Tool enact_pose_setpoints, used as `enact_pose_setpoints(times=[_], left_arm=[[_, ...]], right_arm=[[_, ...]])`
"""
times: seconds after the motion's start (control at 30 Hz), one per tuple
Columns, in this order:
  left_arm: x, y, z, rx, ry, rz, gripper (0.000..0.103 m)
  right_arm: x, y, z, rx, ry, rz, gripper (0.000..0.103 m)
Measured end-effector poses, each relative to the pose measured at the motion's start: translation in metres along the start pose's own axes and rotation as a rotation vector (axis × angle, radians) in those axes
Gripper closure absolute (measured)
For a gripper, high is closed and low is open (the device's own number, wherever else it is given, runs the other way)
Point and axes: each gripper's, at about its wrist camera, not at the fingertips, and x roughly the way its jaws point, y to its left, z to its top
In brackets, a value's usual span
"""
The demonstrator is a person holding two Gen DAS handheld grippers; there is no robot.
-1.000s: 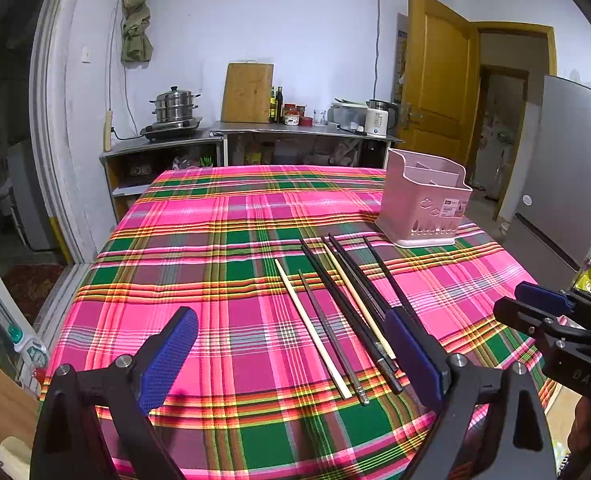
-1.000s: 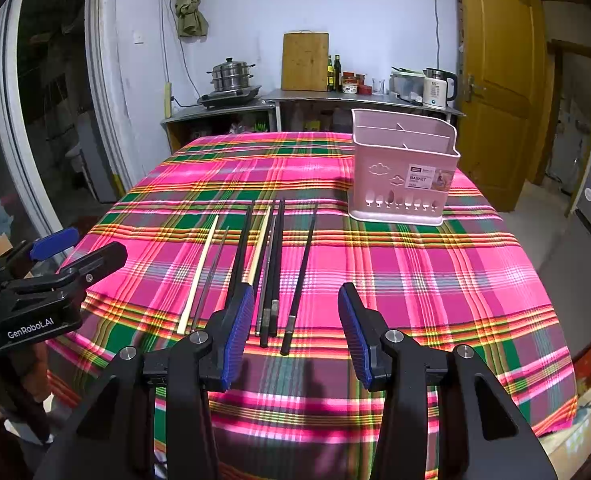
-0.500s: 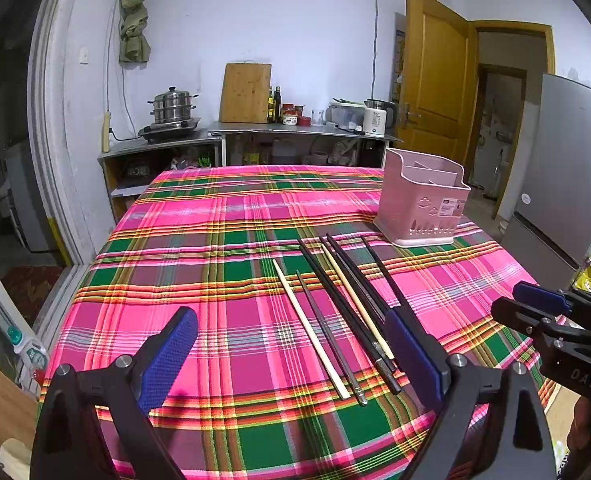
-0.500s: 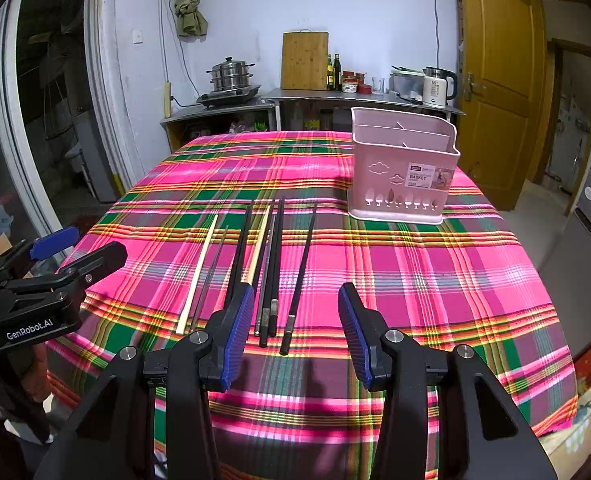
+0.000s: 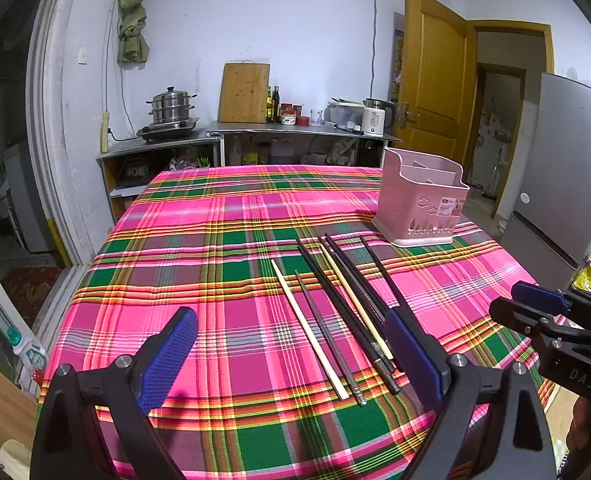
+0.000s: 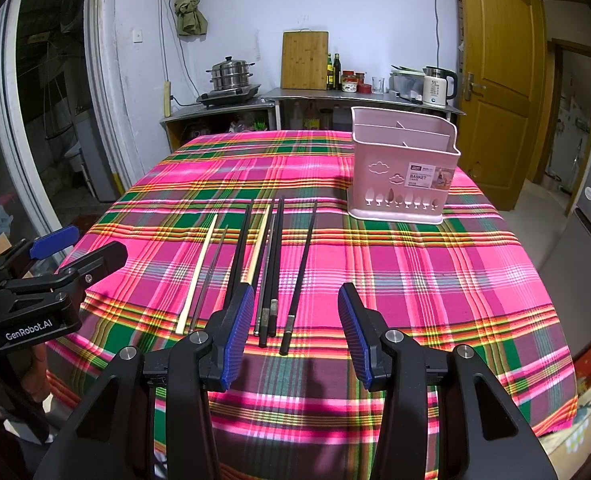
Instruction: Organize utensils
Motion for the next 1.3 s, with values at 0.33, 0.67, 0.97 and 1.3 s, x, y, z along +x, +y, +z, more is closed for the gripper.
enact_pose_setpoints(times=[0.33, 0.67, 0.97, 1.3], left_arm=[[-0.001, -0.001, 0.001, -0.001, 0.002, 0.0, 0.008], [0.008, -0.003, 0.004, -0.016, 0.03, -0.032, 0.008], [0.059, 0.012, 0.003, -0.053, 0.145, -0.023, 0.008], [0.135, 0.033, 0.013, -0.145, 0.311, -0.012, 0.023]], right_arm=[[0.001, 0.0, 0.0, 0.001, 0.002, 0.0, 0.058], [0.01, -0.003, -0.002, 0.005, 0.015, 0.005, 0.058], [0.04, -0.011, 0.008, 0.014, 0.051, 0.021, 0.058], [0.092, -0.017, 0.027, 0.016, 0.111, 0.042, 0.058]])
